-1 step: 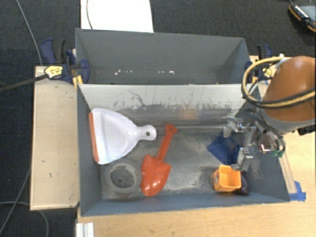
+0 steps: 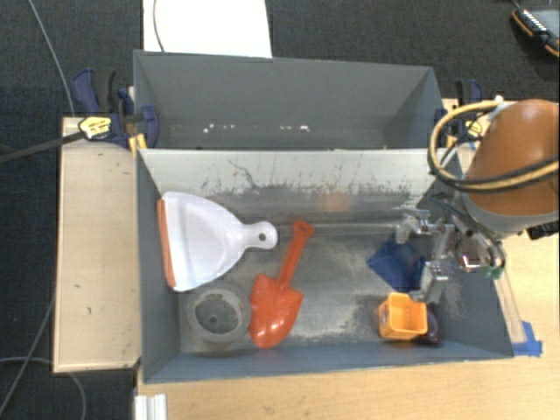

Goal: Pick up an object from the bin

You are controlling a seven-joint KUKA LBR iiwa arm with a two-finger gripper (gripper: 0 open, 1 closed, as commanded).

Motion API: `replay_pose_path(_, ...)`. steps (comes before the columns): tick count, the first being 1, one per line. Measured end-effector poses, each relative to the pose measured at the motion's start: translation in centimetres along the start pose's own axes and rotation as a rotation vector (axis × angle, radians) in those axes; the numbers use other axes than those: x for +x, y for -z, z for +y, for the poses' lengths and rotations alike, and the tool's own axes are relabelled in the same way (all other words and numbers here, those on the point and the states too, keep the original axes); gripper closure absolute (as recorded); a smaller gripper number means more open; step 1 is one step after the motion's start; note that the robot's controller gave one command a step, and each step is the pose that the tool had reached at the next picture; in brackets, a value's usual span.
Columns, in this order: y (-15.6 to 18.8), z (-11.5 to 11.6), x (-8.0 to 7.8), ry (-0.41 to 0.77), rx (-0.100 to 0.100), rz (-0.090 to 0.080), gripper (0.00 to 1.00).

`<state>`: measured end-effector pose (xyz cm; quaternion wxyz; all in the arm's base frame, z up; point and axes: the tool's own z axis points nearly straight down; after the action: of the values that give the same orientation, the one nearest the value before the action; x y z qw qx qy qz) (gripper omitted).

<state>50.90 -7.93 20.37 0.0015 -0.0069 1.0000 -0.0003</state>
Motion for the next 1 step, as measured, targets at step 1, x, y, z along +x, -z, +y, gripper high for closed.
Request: replay_pose_path(1, -9.17, 1.17, -0.2, -0.055, -0.002, 0.002, 0.0)
